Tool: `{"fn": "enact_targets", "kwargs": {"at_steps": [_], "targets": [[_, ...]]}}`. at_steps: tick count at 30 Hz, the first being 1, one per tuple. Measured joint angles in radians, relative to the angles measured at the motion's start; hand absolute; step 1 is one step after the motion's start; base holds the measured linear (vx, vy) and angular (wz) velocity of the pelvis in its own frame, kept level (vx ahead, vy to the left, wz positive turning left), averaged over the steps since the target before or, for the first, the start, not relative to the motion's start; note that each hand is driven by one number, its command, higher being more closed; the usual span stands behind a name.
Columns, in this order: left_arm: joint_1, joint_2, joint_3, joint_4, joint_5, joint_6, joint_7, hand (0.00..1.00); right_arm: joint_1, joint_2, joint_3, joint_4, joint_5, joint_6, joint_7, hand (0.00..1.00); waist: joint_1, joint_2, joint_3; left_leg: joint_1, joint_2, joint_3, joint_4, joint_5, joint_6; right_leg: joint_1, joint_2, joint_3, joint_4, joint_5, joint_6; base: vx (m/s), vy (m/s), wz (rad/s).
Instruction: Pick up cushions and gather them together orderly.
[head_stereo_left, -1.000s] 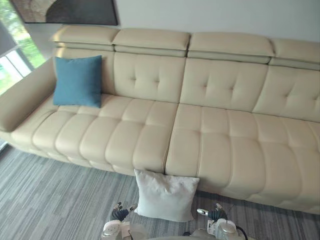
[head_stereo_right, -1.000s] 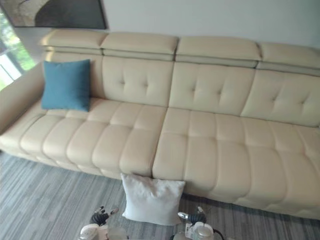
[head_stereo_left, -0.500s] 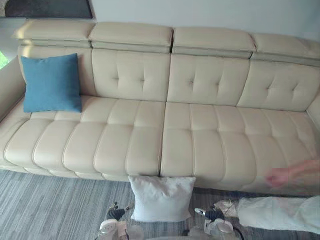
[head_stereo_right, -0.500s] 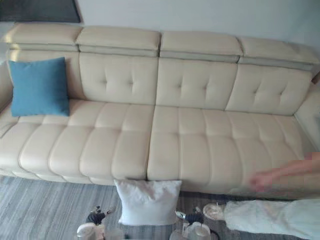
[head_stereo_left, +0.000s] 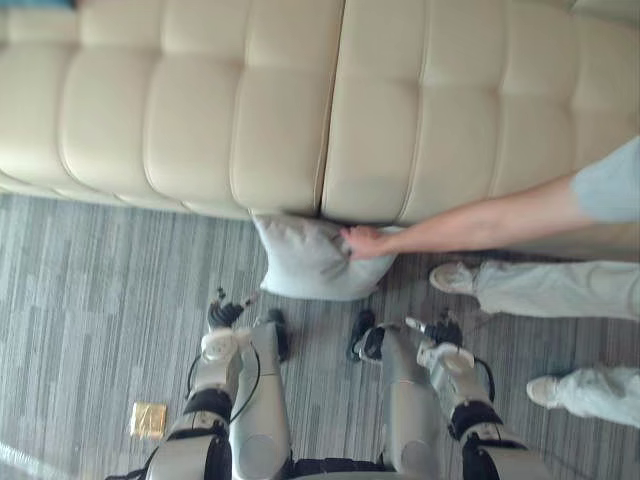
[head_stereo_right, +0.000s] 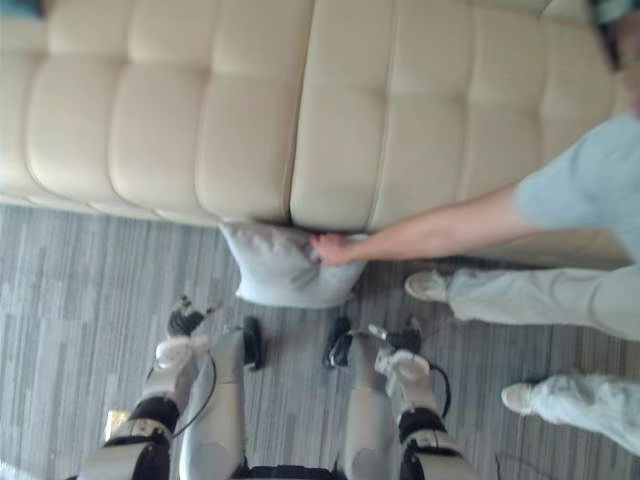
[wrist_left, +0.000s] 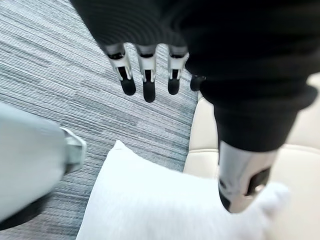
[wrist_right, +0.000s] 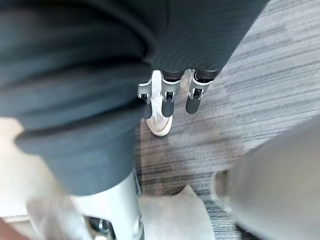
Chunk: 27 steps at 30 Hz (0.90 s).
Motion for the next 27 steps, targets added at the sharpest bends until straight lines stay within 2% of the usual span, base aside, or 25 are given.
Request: {"fn": "enact_targets", "kwargs": {"at_steps": [7, 12, 16, 20, 27], "targets": [[-0.144, -0.013, -0.015, -0.014, -0.004, 0.000, 0.019, 0.00, -0.172, 0.016, 0.001, -0.042, 0.006, -0.009, -0.033, 0.00, -0.004, -0.003, 0.023, -0.150, -0.007, -0.023, 0.038, 0.014, 0.001, -0.139, -0.008, -0.005, 0.044, 0.000, 0.000, -0.01, -0.019, 0.06], [-0.163, -0.039, -0.054, -0.033, -0.014, 0.000, 0.033, 0.00, -0.189, 0.052, 0.002, -0.076, 0.007, -0.010, -0.062, 0.00, -0.005, -0.003, 0.024, -0.179, -0.010, -0.025, 0.033, 0.021, 0.001, -0.168, -0.011, -0.008, 0.045, 0.001, -0.001, 0.00, -0.031, 0.03], [-0.169, -0.059, -0.096, -0.037, -0.014, -0.001, 0.045, 0.00, -0.183, 0.033, 0.010, -0.077, 0.006, -0.011, -0.066, 0.00, -0.009, -0.003, 0.024, -0.178, -0.019, -0.028, 0.009, 0.037, 0.000, -0.168, -0.016, -0.014, 0.033, 0.005, -0.006, -0.01, -0.048, 0.08], [-0.165, -0.073, -0.123, -0.039, -0.007, 0.000, 0.056, 0.00, -0.163, 0.040, 0.032, -0.077, 0.005, -0.012, -0.061, 0.00, -0.010, -0.003, 0.024, -0.153, -0.018, -0.029, -0.009, 0.047, -0.007, -0.147, -0.013, -0.019, 0.021, 0.011, -0.015, -0.02, -0.063, -0.01], [-0.083, -0.087, -0.161, -0.074, 0.005, -0.001, 0.059, 0.00, -0.050, 0.040, 0.053, -0.075, 0.004, -0.025, -0.049, 0.00, -0.012, -0.005, 0.020, 0.014, -0.018, -0.019, -0.107, 0.077, -0.008, 0.019, 0.000, -0.024, -0.083, 0.050, -0.019, -0.05, -0.030, -0.01]]}}
